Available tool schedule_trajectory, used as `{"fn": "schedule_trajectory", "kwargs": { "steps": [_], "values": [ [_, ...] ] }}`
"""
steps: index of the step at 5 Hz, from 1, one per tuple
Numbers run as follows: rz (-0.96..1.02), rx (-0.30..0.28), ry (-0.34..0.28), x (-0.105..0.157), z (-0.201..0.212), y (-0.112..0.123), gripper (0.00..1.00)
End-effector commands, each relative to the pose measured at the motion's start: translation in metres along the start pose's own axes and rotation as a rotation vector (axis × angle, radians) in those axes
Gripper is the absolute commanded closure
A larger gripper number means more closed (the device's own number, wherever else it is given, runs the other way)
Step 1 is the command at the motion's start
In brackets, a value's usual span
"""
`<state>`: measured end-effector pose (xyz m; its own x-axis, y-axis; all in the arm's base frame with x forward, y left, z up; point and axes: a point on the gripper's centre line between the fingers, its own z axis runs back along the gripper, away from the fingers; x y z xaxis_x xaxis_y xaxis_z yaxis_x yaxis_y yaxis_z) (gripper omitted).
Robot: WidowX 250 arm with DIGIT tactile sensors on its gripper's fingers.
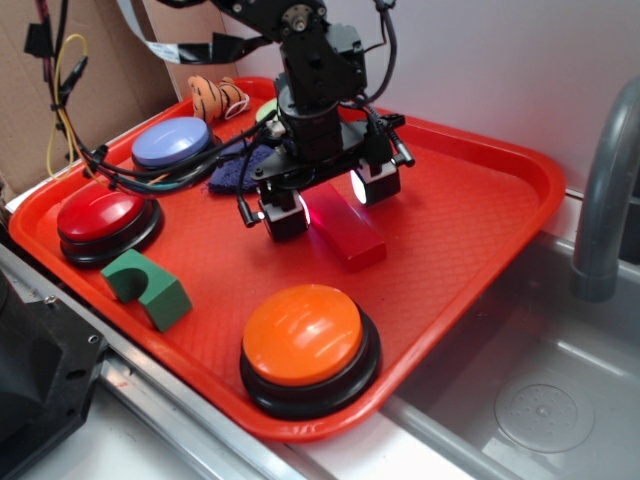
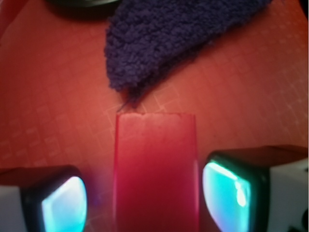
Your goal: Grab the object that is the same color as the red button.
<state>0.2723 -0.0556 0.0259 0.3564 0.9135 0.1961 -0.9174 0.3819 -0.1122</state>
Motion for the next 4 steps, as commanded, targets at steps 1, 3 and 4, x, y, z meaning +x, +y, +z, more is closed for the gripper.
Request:
{"fn": "schedule_trajectory", "kwargs": {
  "steps": [1, 3, 4],
  "values": [
    [-0.008, -0.009, -0.015, 0.016, -0.001, -0.002, 1.0],
    [-0.411, -0.039, -0.002, 0.021, 0.039, -0.01, 1.0],
    [-0.659, -0.061, 0.041, 0.04, 0.087, 0.001, 1.0]
  ]
}}
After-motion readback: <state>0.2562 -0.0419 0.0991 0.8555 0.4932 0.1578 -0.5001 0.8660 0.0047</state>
